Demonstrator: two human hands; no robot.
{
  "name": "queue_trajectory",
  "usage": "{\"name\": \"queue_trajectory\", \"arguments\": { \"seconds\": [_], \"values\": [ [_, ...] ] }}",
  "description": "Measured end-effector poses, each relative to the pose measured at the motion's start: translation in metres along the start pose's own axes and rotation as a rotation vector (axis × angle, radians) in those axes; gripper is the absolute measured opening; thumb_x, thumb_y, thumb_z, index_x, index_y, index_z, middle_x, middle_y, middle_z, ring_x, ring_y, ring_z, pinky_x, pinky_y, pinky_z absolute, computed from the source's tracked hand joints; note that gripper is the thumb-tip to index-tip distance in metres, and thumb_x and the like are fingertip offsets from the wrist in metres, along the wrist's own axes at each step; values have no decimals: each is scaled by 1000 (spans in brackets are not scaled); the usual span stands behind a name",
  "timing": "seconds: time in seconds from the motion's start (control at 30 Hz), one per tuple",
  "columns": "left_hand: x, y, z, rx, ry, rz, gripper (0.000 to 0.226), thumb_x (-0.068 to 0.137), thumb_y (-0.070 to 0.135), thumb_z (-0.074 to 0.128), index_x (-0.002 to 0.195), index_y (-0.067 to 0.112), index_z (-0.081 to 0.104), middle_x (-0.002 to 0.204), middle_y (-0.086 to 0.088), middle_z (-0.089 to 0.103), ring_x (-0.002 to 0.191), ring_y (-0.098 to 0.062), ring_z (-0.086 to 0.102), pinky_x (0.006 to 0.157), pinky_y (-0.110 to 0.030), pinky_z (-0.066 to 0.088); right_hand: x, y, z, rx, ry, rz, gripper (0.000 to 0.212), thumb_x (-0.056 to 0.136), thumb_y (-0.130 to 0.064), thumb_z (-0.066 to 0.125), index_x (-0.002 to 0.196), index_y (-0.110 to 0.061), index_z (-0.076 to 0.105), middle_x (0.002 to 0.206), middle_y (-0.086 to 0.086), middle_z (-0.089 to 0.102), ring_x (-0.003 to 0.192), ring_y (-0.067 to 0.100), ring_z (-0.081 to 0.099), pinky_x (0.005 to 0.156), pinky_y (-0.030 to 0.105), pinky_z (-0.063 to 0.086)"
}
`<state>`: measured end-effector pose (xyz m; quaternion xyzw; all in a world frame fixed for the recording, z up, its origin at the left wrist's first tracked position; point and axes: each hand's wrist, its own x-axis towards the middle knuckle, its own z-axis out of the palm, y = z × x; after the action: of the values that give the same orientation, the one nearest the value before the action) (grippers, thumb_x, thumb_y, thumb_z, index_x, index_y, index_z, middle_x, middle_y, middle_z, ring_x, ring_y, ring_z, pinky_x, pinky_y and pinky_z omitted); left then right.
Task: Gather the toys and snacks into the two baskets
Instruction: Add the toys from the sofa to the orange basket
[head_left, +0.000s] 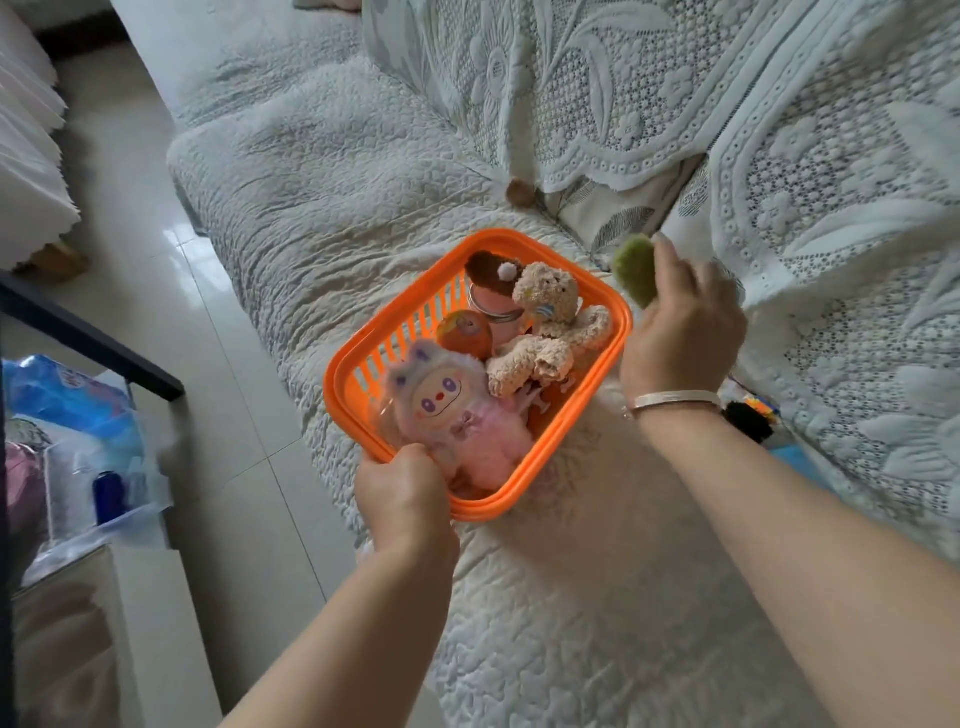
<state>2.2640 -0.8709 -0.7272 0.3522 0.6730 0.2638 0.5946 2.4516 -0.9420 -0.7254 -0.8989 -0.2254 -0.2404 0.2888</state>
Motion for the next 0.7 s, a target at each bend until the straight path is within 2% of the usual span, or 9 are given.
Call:
{"name": "queue_trajectory", "arguments": {
  "seconds": [0.1,0.17,0.23,0.3,0.33,0.4,0.5,0.6,0.7],
  "values": [
    [-8,4,-11,-10,-3,-19,27,84,-3,42,90,16,60,80,-9,60,70,-27,53,67,-37,46,2,-48,-8,80,-26,-214,52,81,-14,33,128,-17,56,104,10,64,93,34,58,74,43,45],
    [-12,7,-18,-3,-13,-30,26,84,-3,43,88,18,59,82,-10,62,71,-28,54,66,-36,47,-1,-76,-7,154,-84,-311,41,82,-13,38,118,-14,59,95,9,67,86,33,61,68,40,48],
    [-16,9,-24,15,-26,-29,26,85,-2,44,87,19,59,85,-11,65,74,-30,57,70,-40,50,-6,-97,-3,163,-174,-345,25,81,-8,53,103,-12,62,83,9,65,77,34,61,61,38,48],
    [-20,12,-29,25,-36,-22,26,86,-2,44,83,20,59,89,-12,68,80,-33,62,79,-46,56,-7,-110,0,126,-282,-332,20,80,-3,60,98,-13,62,83,10,63,79,34,60,63,38,47],
    [-20,13,-32,28,-35,-19,27,86,-2,45,82,21,59,90,-12,69,84,-35,64,83,-48,56,-8,-114,1,87,-351,-323,20,83,-3,56,100,-12,62,90,11,63,87,33,59,67,37,45],
    [-19,15,-37,32,-36,-22,27,85,-2,45,82,20,60,91,-13,70,89,-38,66,85,-52,57,-14,-116,4,-60,-551,-345,23,94,-15,44,112,-14,60,121,10,56,113,30,47,88,38,38],
    [-16,14,-41,52,-29,-18,26,83,0,46,83,20,62,90,-13,70,88,-38,66,87,-56,57,-26,-112,2,-180,-757,-404,49,98,-41,30,139,-15,40,154,5,23,141,26,16,112,42,13],
    [-15,9,-43,82,-29,-16,24,83,1,46,86,19,63,90,-14,70,88,-39,66,86,-56,57,-35,-107,-2,-177,-828,-418,60,98,-47,24,149,-17,20,159,2,3,145,22,-1,116,43,1],
    [-20,4,-38,86,-23,-29,24,83,-1,46,86,17,62,91,-16,69,88,-39,66,85,-57,57,-34,-95,-9,-129,-835,-378,57,97,-49,26,149,-25,18,159,2,-3,145,22,-4,115,43,-3]
  ]
}}
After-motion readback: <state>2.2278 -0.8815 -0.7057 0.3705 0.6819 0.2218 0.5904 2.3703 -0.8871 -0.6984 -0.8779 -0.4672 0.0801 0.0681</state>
